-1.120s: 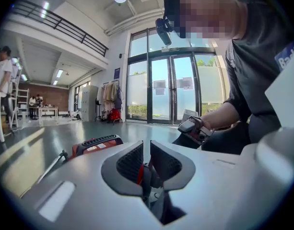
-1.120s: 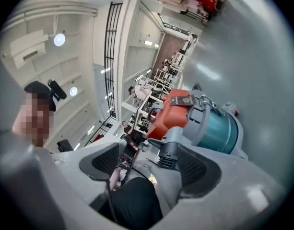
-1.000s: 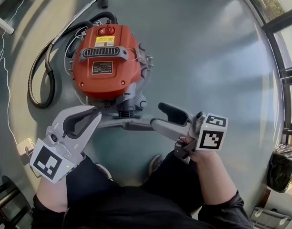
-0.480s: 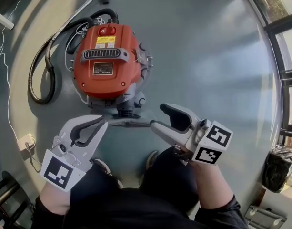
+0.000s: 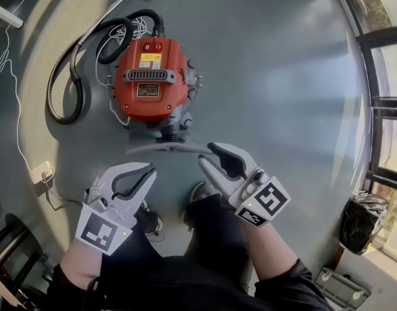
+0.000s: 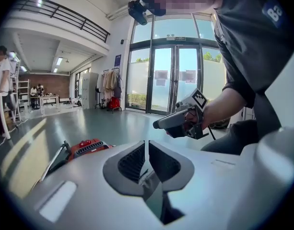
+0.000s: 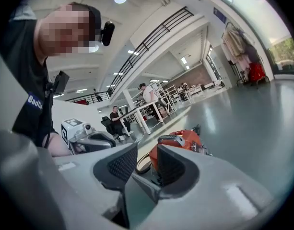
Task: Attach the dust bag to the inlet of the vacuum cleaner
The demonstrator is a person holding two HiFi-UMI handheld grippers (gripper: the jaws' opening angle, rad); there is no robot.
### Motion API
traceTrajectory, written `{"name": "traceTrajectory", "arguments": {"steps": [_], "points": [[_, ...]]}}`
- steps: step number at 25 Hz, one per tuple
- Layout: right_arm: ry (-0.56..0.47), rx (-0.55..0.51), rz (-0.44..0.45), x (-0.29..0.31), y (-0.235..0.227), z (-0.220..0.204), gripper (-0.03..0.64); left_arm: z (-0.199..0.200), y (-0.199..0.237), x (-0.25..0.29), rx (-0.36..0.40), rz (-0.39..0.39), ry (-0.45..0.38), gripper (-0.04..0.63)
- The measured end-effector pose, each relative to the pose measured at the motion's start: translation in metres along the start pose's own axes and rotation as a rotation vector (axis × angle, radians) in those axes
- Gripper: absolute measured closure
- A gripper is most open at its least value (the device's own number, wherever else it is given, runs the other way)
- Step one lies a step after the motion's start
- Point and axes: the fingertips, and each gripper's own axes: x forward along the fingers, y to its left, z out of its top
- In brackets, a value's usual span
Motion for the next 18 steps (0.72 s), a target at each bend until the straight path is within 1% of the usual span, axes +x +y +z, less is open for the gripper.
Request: {"name": "traceTrajectory", "arguments": {"steps": [2,5,9,13,18], "points": [[0.01,-0.024,0.002,-0.004,0.017,0.008,0.502,0.016,-0.004,-0.009,0.002,-0.001,0.007,0.552],[0.01,-0.038,0.007,-0.007,0.043,0.022,0.511,0.039,-0.008,-0.026,0.033,0.001,0.034,0.552],[-0.002,-0.084,0.024,-0.021,0.081,0.052,0.522,0.07,-0.024,-0.047,0.024,0.004,0.055,0.552],[0.03,-0.093,0.018,-0.039,0.11,0.078,0.543,0.109,-0.037,-0.072,0.023,0.009,0.071,0.552],[0.016,-0.065,0.017,-0.062,0.153,0.125,0.546,0.158,-0.057,-0.108,0.005,0.008,0.088,0.552]]}}
